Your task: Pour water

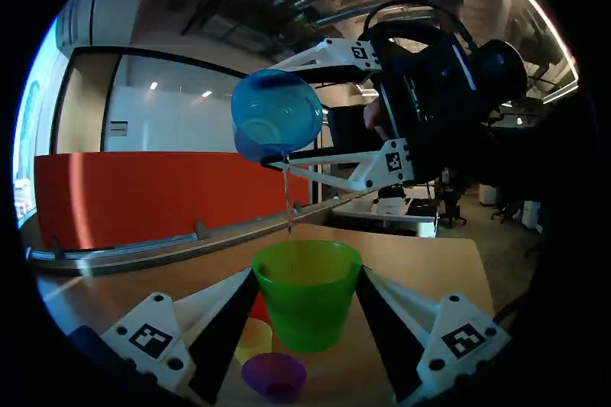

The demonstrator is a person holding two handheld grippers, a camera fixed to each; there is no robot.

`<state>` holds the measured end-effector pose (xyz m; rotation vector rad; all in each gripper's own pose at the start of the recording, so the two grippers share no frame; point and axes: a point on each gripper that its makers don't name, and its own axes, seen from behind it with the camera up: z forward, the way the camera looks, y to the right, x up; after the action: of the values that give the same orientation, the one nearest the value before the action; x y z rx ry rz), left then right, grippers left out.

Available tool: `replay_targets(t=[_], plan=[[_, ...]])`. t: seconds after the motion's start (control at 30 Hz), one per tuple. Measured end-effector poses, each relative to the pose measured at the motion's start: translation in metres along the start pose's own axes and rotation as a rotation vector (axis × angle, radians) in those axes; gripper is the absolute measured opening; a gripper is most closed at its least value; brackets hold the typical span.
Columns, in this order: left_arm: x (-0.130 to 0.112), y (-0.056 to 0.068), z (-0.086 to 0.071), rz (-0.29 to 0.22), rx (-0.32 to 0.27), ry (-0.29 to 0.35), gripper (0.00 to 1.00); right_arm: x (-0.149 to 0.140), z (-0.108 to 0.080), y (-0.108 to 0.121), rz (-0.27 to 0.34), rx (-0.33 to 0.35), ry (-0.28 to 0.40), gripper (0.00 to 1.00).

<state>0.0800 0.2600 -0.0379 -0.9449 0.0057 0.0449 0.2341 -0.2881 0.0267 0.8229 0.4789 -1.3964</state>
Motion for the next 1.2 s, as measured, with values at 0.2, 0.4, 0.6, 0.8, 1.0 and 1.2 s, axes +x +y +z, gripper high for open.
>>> replay_targets(t=[0.2, 0.4, 0.6, 0.8, 1.0, 1.2], plan=[[0.0010, 0.0002, 0.0004, 0.002, 0.001, 0.000, 0.86, 0.0002, -0.0005, 0.0010, -0.013, -0.002, 0.001, 0.89], [0.0017, 0.0006, 0.0007, 0.004, 0.001, 0.001, 0.86, 0.0012, -0.0009, 0.0004, -0.030, -0.002, 0.000, 0.89], [0.0011, 0.0002, 0.0015, 0.006, 0.002, 0.001, 0.86, 0.0025, -0.0012, 0.0026, -0.045, -0.007, 0.000, 0.89], [0.0012, 0.0009, 0.0013, 0.007, -0.001, 0.003, 0.86, 0.0026, -0.0020, 0.0029, -0.060, -0.007, -0.002, 0.89], [0.0008, 0.0029, 0.0011, 0.014, -0.008, 0.000, 0.86, 0.0031, -0.0020, 0.0044, -0.068, -0.009, -0.002, 0.89], [0.0000, 0.0035, 0.0007, 0.017, -0.008, -0.002, 0.86, 0.0030, -0.0017, 0.0051, -0.076, -0.008, -0.002, 0.89]])
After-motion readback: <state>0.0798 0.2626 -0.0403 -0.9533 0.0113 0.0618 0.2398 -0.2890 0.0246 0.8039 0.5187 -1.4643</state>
